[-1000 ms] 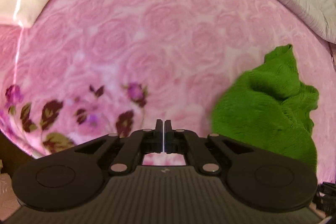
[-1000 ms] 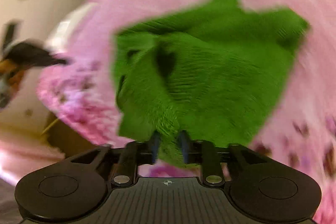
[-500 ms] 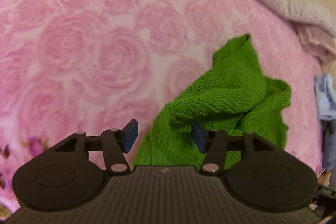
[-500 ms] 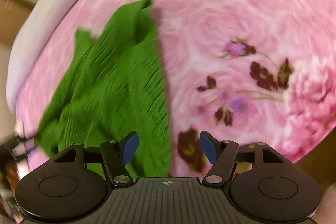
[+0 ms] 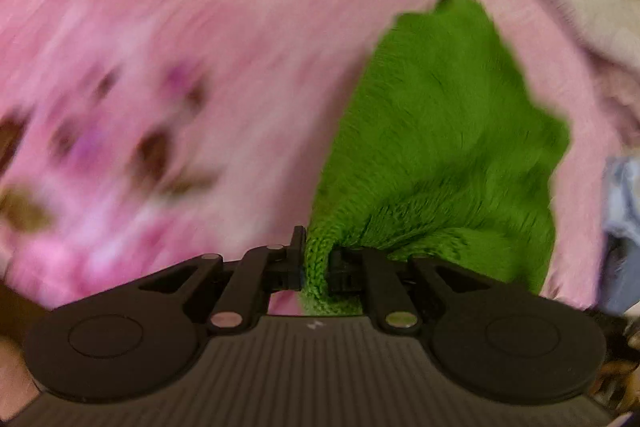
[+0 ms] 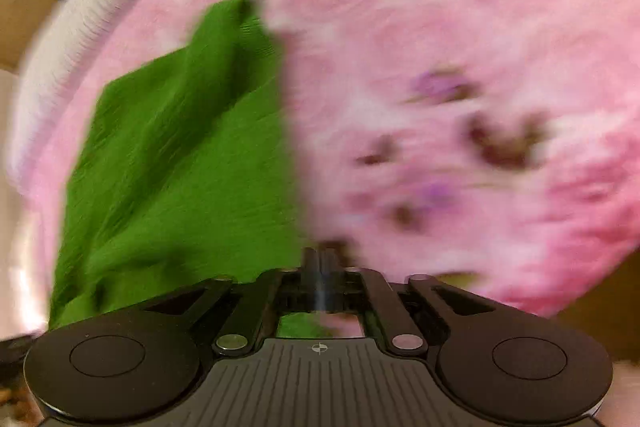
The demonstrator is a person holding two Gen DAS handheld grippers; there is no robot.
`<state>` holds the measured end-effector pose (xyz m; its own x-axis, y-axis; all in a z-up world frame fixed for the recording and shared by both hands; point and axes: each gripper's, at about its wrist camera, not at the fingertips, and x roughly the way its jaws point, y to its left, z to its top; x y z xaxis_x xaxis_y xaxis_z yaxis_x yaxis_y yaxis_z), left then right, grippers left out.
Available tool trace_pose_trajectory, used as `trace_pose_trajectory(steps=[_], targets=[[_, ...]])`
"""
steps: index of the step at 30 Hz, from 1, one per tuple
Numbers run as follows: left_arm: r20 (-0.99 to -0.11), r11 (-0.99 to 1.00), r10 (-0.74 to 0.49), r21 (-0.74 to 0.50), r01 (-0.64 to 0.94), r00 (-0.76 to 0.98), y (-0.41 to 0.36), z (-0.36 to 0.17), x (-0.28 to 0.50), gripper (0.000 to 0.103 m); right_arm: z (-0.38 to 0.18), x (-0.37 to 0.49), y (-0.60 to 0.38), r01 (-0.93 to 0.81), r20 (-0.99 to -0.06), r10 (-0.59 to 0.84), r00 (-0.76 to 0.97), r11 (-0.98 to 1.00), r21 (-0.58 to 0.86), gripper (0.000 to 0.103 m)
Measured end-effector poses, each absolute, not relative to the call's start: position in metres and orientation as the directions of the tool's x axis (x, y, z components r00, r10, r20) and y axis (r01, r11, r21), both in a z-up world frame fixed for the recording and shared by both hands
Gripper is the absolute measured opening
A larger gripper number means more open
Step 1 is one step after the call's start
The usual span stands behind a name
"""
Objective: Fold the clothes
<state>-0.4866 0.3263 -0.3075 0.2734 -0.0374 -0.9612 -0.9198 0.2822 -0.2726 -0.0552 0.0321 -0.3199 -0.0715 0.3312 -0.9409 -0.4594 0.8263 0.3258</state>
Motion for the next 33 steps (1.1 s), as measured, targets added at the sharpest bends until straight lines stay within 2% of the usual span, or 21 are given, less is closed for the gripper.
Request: trace_pose_trajectory(steps=[3,5,7,8,9,11,12,14,16,22,23,25,33], targets=[[-0.990,0.383,-0.081,-0.135,-0.914,0.112,0.311,-0.311,-0.494,0.014,-0.307,-0.044,0.019,-0.513,-0.964,0.263,-0.041,0.822,0.246,0.000],[-0.995,0.465,-0.034,-0.096,-0.880,0.090,0.315,-0.302,-0.481,0.017,-0.303,-0.035,0.016,-0.515,-0.969,0.245,-0.035,0.826,0.228,0.002],[-0.991,0.496,0.011,-0.112,-0.861,0.136,0.324,-0.291,-0.467,0.023,-0.305,-0.024,0.020,-0.483,-0.965,0.257,-0.047,0.840,0.247,0.007],[-0.987,0.490,0.028,-0.126,-0.862,0.160,0.329,-0.288,-0.461,0.025,-0.303,-0.027,0.023,-0.493,-0.962,0.270,-0.046,0.831,0.257,0.014],[-0.982,0.484,0.044,-0.140,-0.864,0.184,0.335,-0.285,-0.454,0.027,-0.302,-0.029,0.032,-0.511,-0.957,0.285,-0.048,0.816,0.269,0.027],[-0.974,0.480,0.056,-0.166,-0.861,0.219,0.344,-0.284,-0.436,0.027,-0.305,-0.035,0.049,-0.543,-0.950,0.307,-0.063,0.788,0.291,0.045],[-0.970,0.492,0.056,-0.179,-0.852,0.236,0.345,-0.284,-0.427,0.027,-0.306,-0.038,0.057,-0.560,-0.945,0.318,-0.074,0.771,0.303,0.049],[-0.963,0.524,0.054,-0.199,-0.828,0.265,0.343,-0.285,-0.408,0.028,-0.309,-0.046,0.072,-0.591,-0.938,0.333,-0.099,0.739,0.324,0.051],[-0.957,0.562,0.047,-0.213,-0.799,0.288,0.337,-0.286,-0.388,0.033,-0.313,-0.049,0.079,-0.610,-0.941,0.319,-0.112,0.725,0.318,0.052],[-0.951,0.686,-0.003,-0.228,-0.691,0.311,0.295,-0.296,-0.323,0.034,-0.320,-0.051,0.082,-0.661,-0.960,0.261,-0.101,0.703,0.261,0.053],[-0.948,0.704,-0.012,-0.233,-0.671,0.317,0.287,-0.297,-0.313,0.036,-0.319,-0.050,0.080,-0.662,-0.961,0.259,-0.096,0.704,0.256,0.053],[-0.944,0.728,-0.011,-0.234,-0.644,0.330,0.270,-0.298,-0.292,0.053,-0.320,-0.044,0.077,-0.658,-0.962,0.258,-0.094,0.709,0.254,0.053],[-0.917,0.788,-0.079,-0.297,-0.540,0.390,0.212,-0.302,-0.221,0.054,-0.309,-0.019,0.060,-0.667,-0.965,0.254,-0.063,0.708,0.230,0.054]])
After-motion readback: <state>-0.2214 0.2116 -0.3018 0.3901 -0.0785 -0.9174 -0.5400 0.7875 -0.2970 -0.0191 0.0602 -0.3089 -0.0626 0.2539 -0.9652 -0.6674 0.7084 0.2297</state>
